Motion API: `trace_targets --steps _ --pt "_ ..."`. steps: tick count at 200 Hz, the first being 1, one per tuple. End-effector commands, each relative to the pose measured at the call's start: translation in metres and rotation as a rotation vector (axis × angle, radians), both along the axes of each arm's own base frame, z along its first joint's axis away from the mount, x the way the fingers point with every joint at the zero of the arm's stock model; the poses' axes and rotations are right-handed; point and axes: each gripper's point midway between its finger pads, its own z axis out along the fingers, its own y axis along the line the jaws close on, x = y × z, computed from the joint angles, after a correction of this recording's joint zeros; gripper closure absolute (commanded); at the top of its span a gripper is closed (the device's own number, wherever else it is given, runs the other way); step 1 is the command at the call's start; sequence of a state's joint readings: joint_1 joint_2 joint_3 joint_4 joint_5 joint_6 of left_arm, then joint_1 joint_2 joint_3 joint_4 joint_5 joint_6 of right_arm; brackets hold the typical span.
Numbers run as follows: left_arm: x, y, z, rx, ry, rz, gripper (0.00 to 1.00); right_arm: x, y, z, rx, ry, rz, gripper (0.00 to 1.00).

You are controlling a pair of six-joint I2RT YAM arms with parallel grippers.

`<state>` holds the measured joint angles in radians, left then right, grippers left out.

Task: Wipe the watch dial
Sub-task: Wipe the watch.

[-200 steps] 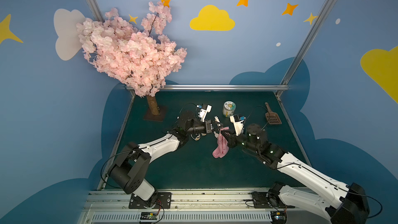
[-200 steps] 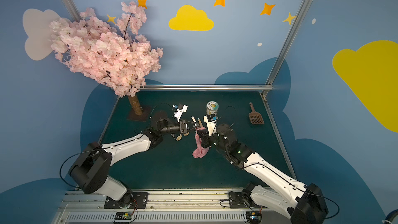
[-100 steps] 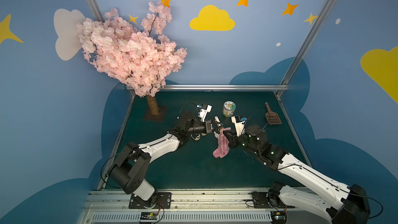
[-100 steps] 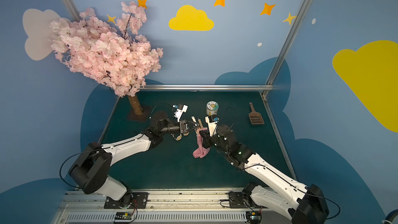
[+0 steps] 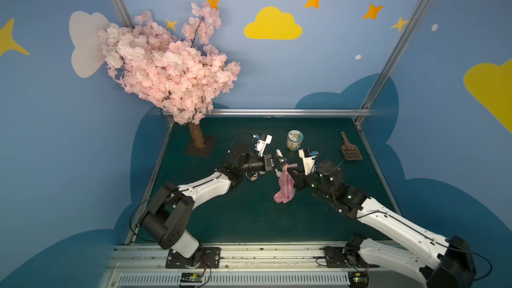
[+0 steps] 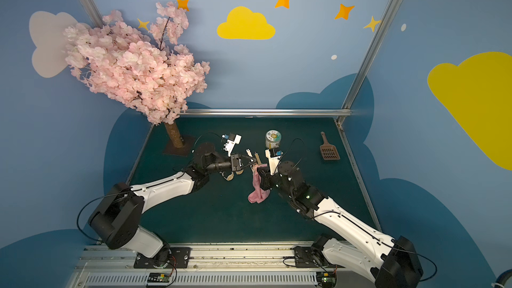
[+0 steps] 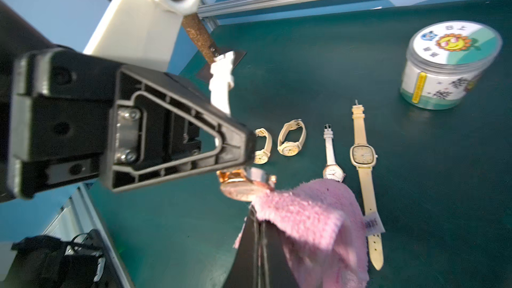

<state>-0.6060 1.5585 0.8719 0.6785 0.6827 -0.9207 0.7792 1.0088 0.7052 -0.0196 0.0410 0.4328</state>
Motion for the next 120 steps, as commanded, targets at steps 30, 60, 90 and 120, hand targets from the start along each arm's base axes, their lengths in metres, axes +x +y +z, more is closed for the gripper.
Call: trace_targets --steps 30,60,90,120 --pt "0.001 -0.004 0.002 -0.02 -0.016 -0.025 0.97 -0.007 0.018 0.026 0.098 -0.065 0.113 1.0" --pt "0.001 -0.004 -0.001 -0.027 -0.005 -0.027 0.97 -0.018 0.031 0.04 0.17 -0.111 0.209 1.0" --pt "-0.001 -0.002 -0.001 -0.027 -0.005 -0.02 0.97 -0.006 0.019 0.027 0.103 -0.062 0.108 1.0" --pt "-0.002 -0.001 0.0 -0.029 -0.008 -0.018 0.97 0.007 -0.005 -0.001 -0.036 0.04 -0.044 1.0"
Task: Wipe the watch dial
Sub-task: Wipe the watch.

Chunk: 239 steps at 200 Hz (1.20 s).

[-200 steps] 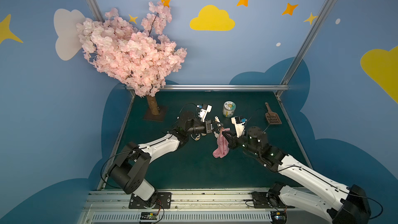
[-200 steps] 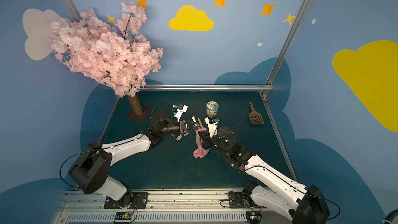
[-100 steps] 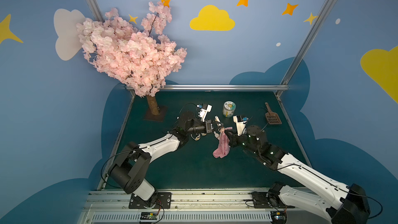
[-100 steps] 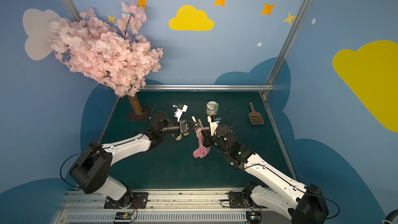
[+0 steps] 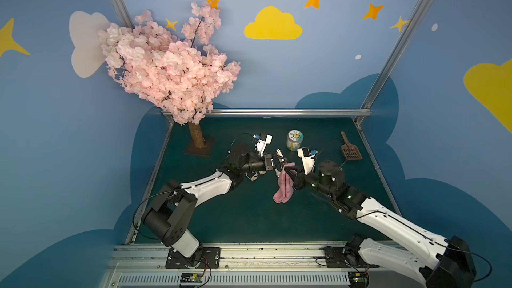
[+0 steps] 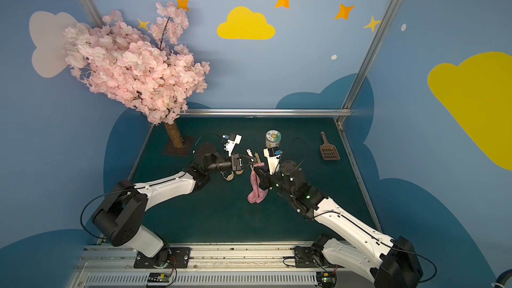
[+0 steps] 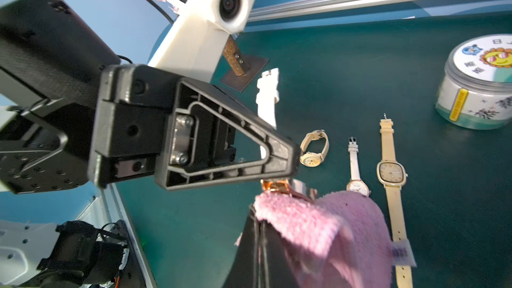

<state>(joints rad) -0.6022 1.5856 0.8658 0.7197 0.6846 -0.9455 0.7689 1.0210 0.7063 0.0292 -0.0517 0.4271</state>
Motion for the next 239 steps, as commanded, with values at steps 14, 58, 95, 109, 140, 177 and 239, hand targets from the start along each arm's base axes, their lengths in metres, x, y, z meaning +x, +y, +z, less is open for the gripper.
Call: trace_targets --steps 14,58,95,109,140,177,239 --pt "-0.006 0.001 0.006 -0.019 -0.025 -0.019 0.97 0.011 -0.019 -0.01 -0.073 0.048 -0.128 1.0" --pt "-0.006 0.001 0.006 -0.018 -0.025 -0.019 0.97 -0.013 0.018 0.019 0.073 -0.034 0.125 1.0" --pt "-0.007 0.001 0.006 -0.017 -0.024 -0.019 0.97 -0.005 0.011 0.016 0.054 -0.025 0.052 1.0" --pt "-0.007 0.001 0.007 -0.017 -0.026 -0.017 0.97 0.002 0.0 0.008 -0.011 -0.001 -0.019 1.0" --pt "-0.008 0.001 0.007 -0.015 -0.027 -0.019 0.97 0.011 -0.022 -0.004 -0.092 0.036 -0.145 1.0" --pt "-0.008 0.002 0.008 -0.016 -0.028 -0.017 0.97 -0.011 0.012 0.024 0.045 -0.048 0.094 1.0" --pt "-0.009 0.003 0.007 -0.012 -0.03 -0.01 0.97 0.007 -0.011 0.008 -0.047 0.007 -0.084 1.0"
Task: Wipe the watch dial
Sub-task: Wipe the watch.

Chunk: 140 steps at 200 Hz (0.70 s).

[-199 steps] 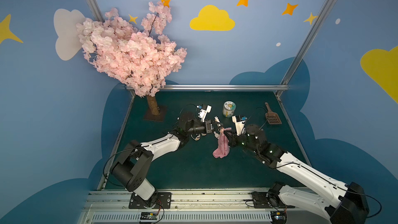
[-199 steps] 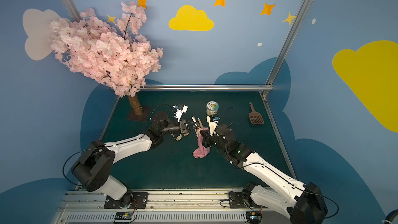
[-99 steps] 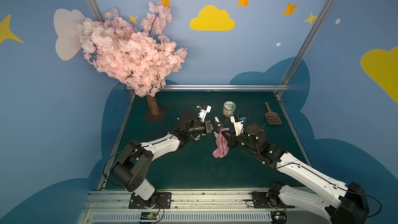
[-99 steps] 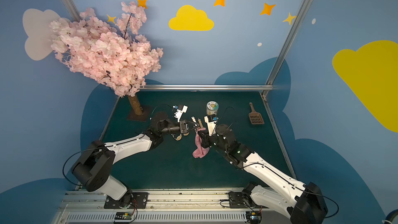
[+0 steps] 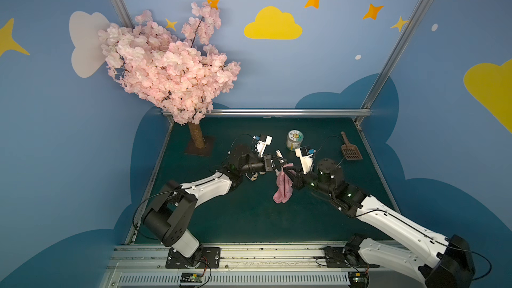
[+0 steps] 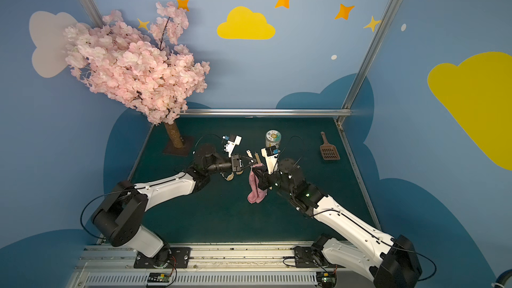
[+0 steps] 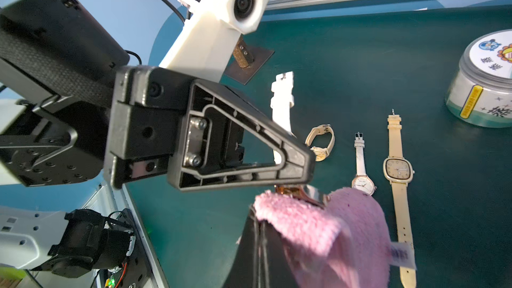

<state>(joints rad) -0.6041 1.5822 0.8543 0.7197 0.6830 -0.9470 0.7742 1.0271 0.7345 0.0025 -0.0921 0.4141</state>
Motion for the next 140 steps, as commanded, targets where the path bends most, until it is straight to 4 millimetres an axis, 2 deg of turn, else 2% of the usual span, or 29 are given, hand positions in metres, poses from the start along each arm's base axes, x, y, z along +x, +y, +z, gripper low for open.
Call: trace_targets --steps 1,14,30,47,73,87,103,116,140 --pt "-0.007 0.002 0.011 -0.016 -0.039 -0.01 0.97 0.014 -0.019 0.002 -0.05 0.002 -0.136 1.0" --pt "-0.007 0.002 0.011 -0.015 -0.04 -0.01 0.97 0.016 -0.025 -0.001 -0.065 0.007 -0.168 1.0" --pt "-0.007 0.002 0.011 -0.013 -0.041 -0.009 0.97 0.014 -0.023 -0.002 -0.06 0.011 -0.156 1.0" --pt "-0.006 0.002 0.011 -0.014 -0.039 -0.009 0.97 0.008 -0.014 0.0 -0.037 0.005 -0.096 1.0" --pt "-0.007 0.001 0.011 -0.013 -0.04 -0.011 0.97 -0.006 0.008 0.014 0.049 -0.035 0.051 1.0" --pt "-0.007 0.001 0.012 -0.014 -0.041 -0.011 0.97 -0.006 0.01 0.013 0.05 -0.03 0.057 1.0" --pt "-0.008 0.001 0.011 -0.011 -0.04 -0.013 0.97 0.005 -0.001 0.004 -0.002 -0.005 -0.034 1.0" --pt "-0.009 0.001 0.011 -0.01 -0.041 -0.012 0.97 0.014 -0.019 -0.004 -0.056 0.017 -0.143 1.0" --pt "-0.008 0.002 0.009 -0.001 -0.046 -0.009 0.97 0.024 -0.058 0.001 -0.102 -0.012 -0.32 1.0"
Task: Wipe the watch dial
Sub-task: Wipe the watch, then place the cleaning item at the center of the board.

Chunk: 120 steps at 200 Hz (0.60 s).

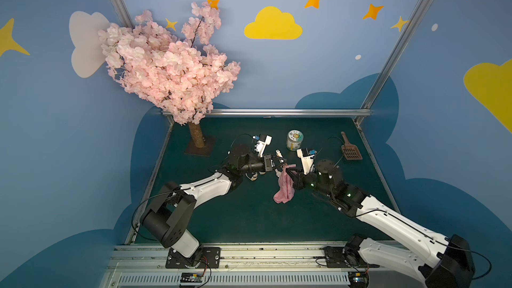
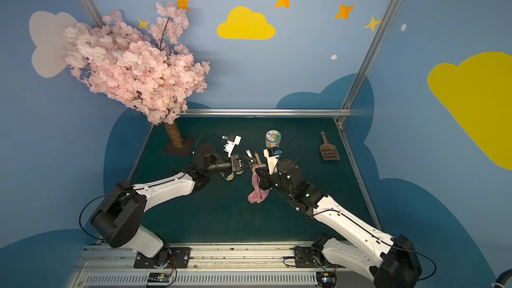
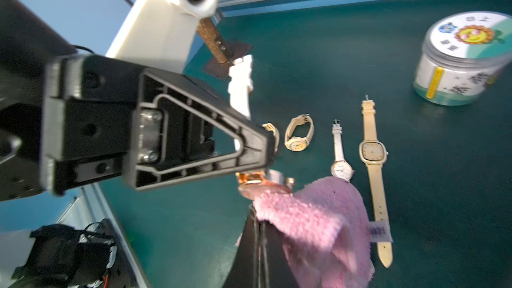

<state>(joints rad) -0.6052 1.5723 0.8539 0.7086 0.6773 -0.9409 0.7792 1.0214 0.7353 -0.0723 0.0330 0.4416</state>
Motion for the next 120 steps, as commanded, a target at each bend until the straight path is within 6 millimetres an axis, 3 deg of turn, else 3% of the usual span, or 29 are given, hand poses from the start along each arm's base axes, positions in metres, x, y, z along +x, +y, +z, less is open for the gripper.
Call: trace_targets --steps 1,79,101,120 --pt "-0.008 0.001 0.007 -0.003 -0.04 -0.013 0.97 0.015 -0.04 0.016 -0.042 -0.05 -0.202 1.0" --pt "-0.012 -0.012 0.017 0.013 -0.084 -0.051 0.97 0.021 -0.197 0.102 -0.16 -0.191 -0.571 1.0" --pt "-0.014 -0.021 0.021 0.028 -0.104 -0.074 0.97 0.022 -0.227 0.087 -0.152 -0.137 -0.679 1.0" --pt "-0.015 -0.029 0.021 0.031 -0.107 -0.096 0.97 0.023 -0.234 0.038 -0.094 -0.001 -0.717 1.0"
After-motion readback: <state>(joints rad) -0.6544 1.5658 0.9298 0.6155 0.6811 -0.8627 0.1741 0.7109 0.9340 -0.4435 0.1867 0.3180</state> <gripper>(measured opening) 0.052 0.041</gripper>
